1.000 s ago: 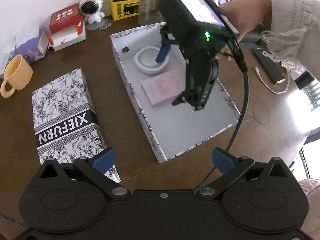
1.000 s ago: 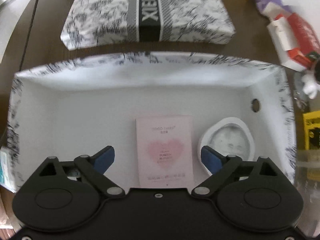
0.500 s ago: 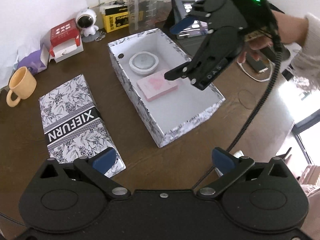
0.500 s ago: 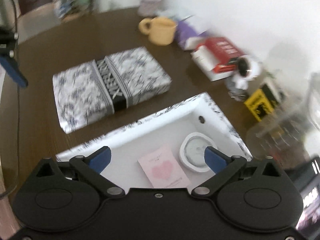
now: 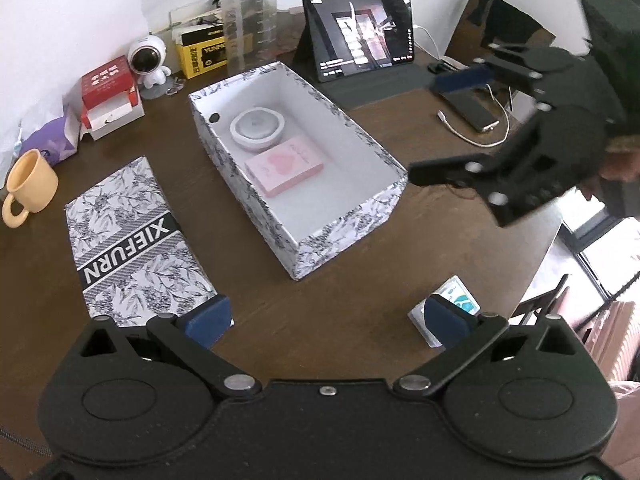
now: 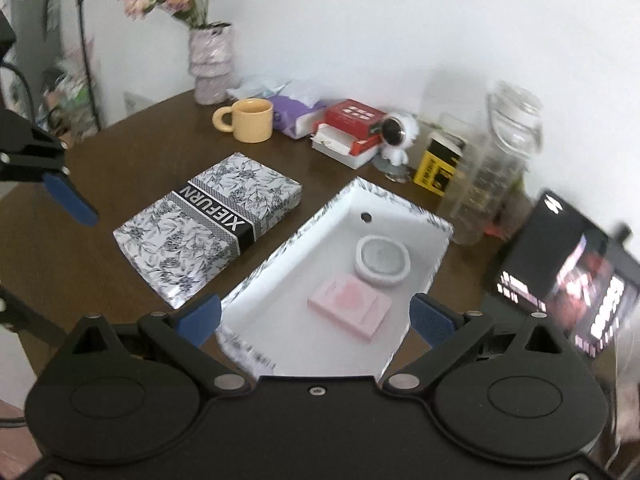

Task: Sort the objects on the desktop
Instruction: 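Move the left gripper to the white-and-teal floss pick box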

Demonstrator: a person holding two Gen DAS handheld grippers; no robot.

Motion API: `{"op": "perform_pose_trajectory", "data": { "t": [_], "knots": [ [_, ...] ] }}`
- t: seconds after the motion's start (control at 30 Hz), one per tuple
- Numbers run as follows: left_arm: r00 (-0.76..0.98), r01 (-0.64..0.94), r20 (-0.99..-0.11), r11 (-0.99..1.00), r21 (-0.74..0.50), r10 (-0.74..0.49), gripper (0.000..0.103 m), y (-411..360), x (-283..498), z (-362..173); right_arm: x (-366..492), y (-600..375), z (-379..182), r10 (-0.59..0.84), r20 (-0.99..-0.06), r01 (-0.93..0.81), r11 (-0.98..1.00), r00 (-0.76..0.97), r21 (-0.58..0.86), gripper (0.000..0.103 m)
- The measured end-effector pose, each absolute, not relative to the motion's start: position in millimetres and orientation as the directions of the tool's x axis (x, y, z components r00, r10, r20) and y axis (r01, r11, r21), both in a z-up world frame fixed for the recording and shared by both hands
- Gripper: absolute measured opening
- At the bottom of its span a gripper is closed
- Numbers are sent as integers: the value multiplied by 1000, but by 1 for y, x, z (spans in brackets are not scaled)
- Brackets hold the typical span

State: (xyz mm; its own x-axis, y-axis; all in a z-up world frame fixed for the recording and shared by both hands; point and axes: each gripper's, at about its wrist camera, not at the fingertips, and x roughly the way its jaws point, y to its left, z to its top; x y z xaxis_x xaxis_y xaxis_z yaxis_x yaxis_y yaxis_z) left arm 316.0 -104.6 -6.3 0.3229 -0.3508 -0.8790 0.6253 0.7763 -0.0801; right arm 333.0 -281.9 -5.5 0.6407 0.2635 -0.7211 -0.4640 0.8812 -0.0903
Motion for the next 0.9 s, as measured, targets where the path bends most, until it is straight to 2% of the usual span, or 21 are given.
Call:
{"op": "perform_pose_trajectory", "data": {
  "t": [0.4,0.67,0.9],
  "knots": [
    [224,695,-918,714,-86,-328,103,-156,276,-42,236,-335,-23,189,-776,-281,960,602,15,102],
    [229,716,-907,692,-90,-354,103,-188,251,-60,172,-354,-36,154,-787,-202,979,598,38,102],
    [242,788,-923,615,7,-300,103,-225,243,-89,139,-361,-48,135,-792,-178,983,595,33,102]
  ]
}}
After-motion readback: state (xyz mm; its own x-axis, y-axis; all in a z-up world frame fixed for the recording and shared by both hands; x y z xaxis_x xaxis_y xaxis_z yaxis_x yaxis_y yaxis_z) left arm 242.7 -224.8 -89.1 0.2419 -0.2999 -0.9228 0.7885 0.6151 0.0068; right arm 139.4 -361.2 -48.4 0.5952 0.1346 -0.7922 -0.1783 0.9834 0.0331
